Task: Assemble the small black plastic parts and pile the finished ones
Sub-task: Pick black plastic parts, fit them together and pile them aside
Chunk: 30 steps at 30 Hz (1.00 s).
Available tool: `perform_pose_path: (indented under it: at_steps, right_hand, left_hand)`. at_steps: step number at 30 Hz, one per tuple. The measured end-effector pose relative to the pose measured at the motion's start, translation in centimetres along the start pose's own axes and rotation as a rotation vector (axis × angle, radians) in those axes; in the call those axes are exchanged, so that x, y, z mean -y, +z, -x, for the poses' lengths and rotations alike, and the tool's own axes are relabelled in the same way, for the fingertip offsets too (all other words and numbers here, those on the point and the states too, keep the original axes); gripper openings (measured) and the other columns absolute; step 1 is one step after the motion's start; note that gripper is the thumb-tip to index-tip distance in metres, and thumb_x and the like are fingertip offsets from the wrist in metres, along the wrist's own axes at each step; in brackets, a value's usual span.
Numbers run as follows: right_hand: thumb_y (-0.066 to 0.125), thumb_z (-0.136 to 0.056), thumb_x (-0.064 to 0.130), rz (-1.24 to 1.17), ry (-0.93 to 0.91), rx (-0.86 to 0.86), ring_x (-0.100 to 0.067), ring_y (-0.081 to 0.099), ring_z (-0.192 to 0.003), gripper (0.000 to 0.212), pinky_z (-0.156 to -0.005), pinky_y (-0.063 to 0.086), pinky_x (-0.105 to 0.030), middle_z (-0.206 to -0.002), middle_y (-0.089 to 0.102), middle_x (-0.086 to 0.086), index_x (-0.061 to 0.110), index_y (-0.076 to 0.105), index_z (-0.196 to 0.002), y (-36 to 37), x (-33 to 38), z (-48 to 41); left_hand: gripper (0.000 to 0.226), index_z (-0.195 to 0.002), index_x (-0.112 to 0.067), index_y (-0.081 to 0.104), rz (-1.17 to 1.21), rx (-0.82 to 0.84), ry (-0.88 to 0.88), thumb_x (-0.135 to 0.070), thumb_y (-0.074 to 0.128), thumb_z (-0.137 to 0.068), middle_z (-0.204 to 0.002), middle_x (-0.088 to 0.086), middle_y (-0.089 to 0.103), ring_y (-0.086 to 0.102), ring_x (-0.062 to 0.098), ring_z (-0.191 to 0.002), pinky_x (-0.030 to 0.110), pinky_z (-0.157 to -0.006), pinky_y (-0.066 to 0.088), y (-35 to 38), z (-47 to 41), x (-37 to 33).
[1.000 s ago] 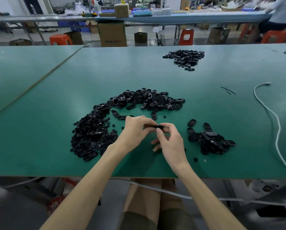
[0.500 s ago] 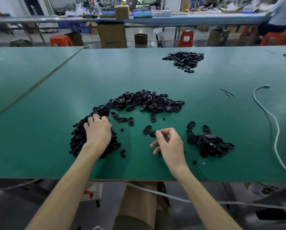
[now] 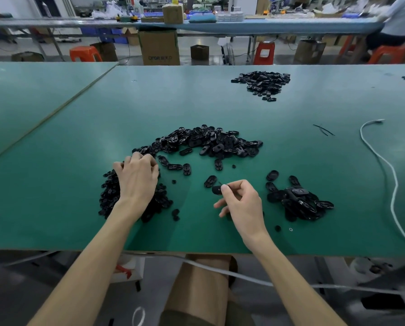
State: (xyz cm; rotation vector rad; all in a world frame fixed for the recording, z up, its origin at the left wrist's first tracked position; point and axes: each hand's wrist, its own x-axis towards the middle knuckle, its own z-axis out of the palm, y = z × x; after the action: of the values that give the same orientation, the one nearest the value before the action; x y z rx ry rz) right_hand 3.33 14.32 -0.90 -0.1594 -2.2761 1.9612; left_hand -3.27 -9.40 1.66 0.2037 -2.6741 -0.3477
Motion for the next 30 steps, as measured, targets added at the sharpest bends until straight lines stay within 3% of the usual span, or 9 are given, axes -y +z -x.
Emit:
perform_pose_path:
  at_steps: [2,4,6,8,10,12,21,24,30]
  right_hand:
    - [0.060,-0.103,0.023,-0.010,-0.007,-0.002,-0.022,0.067,-0.051,0.012,-0.063,0.055,-0.034,-0.071,0.076,-0.001,0.014,0.059,-0.096,0.1,-0.2,0.0]
    - [0.061,-0.103,0.021,-0.026,-0.009,0.000,-0.026,0.070,-0.057,0.011,-0.066,0.059,-0.043,-0.073,0.076,0.001,0.014,0.060,-0.096,0.2,-0.3,-0.1]
    - [0.060,-0.104,0.020,-0.041,-0.005,0.007,-0.030,0.073,-0.063,0.009,-0.066,0.060,-0.048,-0.077,0.076,0.005,0.014,0.061,-0.097,0.3,-0.4,-0.2]
    - [0.059,-0.105,0.018,-0.081,0.009,0.013,-0.030,0.074,-0.066,0.008,-0.059,0.059,-0.042,-0.078,0.076,0.003,0.014,0.063,-0.100,0.1,-0.3,-0.3]
    - [0.060,-0.104,0.014,-0.151,0.026,0.020,-0.026,0.075,-0.066,0.007,-0.052,0.056,-0.030,-0.078,0.076,-0.003,0.011,0.065,-0.102,-0.1,-0.2,-0.6]
    - [0.062,-0.103,0.011,-0.193,0.038,0.044,-0.025,0.075,-0.067,0.006,-0.049,0.054,-0.027,-0.080,0.076,-0.005,0.007,0.066,-0.102,-0.2,-0.1,-0.9]
    - [0.066,-0.100,0.007,-0.197,0.026,0.015,-0.023,0.075,-0.067,0.004,-0.047,0.054,-0.027,-0.087,0.075,-0.012,0.006,0.069,-0.098,0.3,0.6,-4.0]
    - [0.065,-0.101,0.009,-0.221,-0.005,-0.010,-0.025,0.075,-0.066,0.005,-0.050,0.054,-0.027,-0.084,0.076,-0.007,0.007,0.070,-0.100,0.4,0.1,-3.7]
    - [0.060,-0.102,0.004,-0.319,0.008,-0.085,-0.023,0.075,-0.068,0.010,-0.057,0.056,-0.025,-0.087,0.074,-0.006,0.006,0.068,-0.108,-0.1,-0.1,-3.5]
  left_hand:
    - [0.009,-0.099,-0.020,0.069,0.176,-0.015,0.021,-0.025,0.062,-0.102,-0.096,-0.001,0.065,0.058,0.019,-0.088,0.034,-0.091,0.028,-0.2,0.4,-0.7]
    - [0.004,-0.097,-0.020,0.071,0.485,0.050,0.021,-0.022,0.068,-0.098,-0.088,-0.005,0.069,0.063,0.012,-0.078,0.026,-0.084,0.044,-0.3,0.7,-2.0]
    - [0.001,-0.095,-0.016,0.072,0.827,0.171,-0.009,-0.016,0.071,-0.096,-0.082,-0.002,0.074,0.068,0.010,-0.067,0.019,-0.065,0.052,-0.2,1.1,-3.9]
    - [0.001,-0.096,-0.012,0.071,1.054,0.246,-0.015,-0.012,0.071,-0.096,-0.082,0.003,0.076,0.069,0.012,-0.063,0.017,-0.056,0.049,0.4,1.6,-5.9]
    - [0.002,-0.097,-0.012,0.072,1.209,0.285,-0.048,-0.012,0.071,-0.096,-0.086,0.005,0.077,0.070,0.013,-0.067,0.019,-0.056,0.049,1.2,2.0,-7.4]
    - [0.005,-0.099,-0.011,0.074,1.323,0.320,-0.092,-0.013,0.072,-0.095,-0.089,0.006,0.078,0.070,0.014,-0.071,0.020,-0.059,0.050,2.0,2.3,-8.3]
    - [0.012,-0.098,-0.014,0.076,1.333,0.268,-0.144,-0.007,0.077,-0.089,-0.094,0.002,0.077,0.071,0.011,-0.085,0.022,-0.073,0.055,4.0,3.3,-8.5]
    - [0.013,-0.099,-0.015,0.076,1.332,0.231,-0.161,-0.006,0.076,-0.089,-0.095,0.002,0.077,0.071,0.014,-0.088,0.024,-0.077,0.056,4.0,3.3,-8.4]
    - [0.012,-0.101,-0.015,0.076,1.279,0.313,-0.046,-0.008,0.075,-0.091,-0.095,0.002,0.077,0.071,0.015,-0.088,0.022,-0.075,0.054,4.0,3.7,-8.9]
